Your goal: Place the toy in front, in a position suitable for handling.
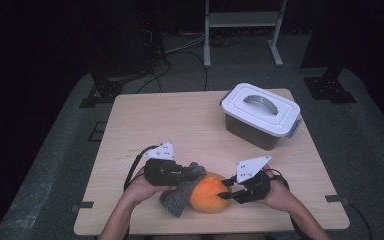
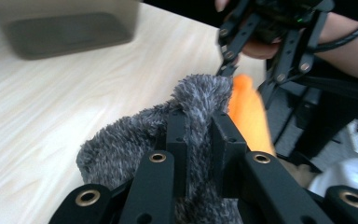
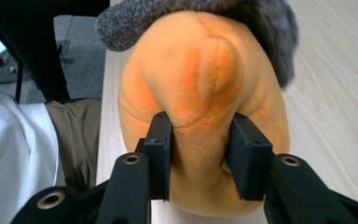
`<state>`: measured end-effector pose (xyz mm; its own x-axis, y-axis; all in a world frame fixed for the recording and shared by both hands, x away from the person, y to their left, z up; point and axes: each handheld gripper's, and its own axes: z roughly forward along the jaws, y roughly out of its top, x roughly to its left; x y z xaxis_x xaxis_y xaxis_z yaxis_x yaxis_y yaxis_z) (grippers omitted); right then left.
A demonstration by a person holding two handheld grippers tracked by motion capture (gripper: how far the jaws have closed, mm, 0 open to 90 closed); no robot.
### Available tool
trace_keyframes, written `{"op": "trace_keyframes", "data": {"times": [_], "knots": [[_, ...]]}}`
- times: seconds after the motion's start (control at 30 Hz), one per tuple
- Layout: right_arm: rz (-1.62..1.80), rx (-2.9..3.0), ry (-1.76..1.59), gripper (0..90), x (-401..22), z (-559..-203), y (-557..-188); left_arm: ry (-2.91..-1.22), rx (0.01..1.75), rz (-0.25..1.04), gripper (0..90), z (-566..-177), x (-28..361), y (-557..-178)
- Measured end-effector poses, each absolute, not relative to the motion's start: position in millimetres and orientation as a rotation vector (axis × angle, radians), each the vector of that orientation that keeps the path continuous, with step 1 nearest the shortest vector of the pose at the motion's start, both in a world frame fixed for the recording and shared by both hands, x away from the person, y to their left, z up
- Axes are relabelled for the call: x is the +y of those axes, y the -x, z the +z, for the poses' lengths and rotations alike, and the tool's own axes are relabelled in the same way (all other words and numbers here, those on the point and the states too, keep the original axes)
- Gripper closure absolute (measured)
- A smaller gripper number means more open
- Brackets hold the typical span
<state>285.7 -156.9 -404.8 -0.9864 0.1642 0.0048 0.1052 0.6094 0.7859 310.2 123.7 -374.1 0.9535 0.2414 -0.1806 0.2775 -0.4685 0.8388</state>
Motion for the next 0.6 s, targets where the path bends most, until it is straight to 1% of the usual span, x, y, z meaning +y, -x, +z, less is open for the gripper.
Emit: {"op": "trace_keyframes", "data": {"times": [0.17,0.3,0.5,0.6], "knots": [[1.313,2.759,-0.147,62.1,-147.6,-405.2,-279.5,-2.097,0.319,-0.066,79.2,-368.9,108.6,-309.3],[1.316,2.763,-0.145,62.1,-149.9,-406.4,-278.4,-2.114,0.32,-0.079,79.1,-370.9,105.0,-311.2],[1.341,2.761,-0.18,62.2,-158.3,-408.1,-281.7,-2.092,0.381,-0.092,79.1,-382.1,119.0,-317.7],[1.354,2.758,-0.223,62.2,-165.3,-408.9,-286.2,-2.058,0.438,-0.112,79.1,-390.6,136.5,-319.9]]}}
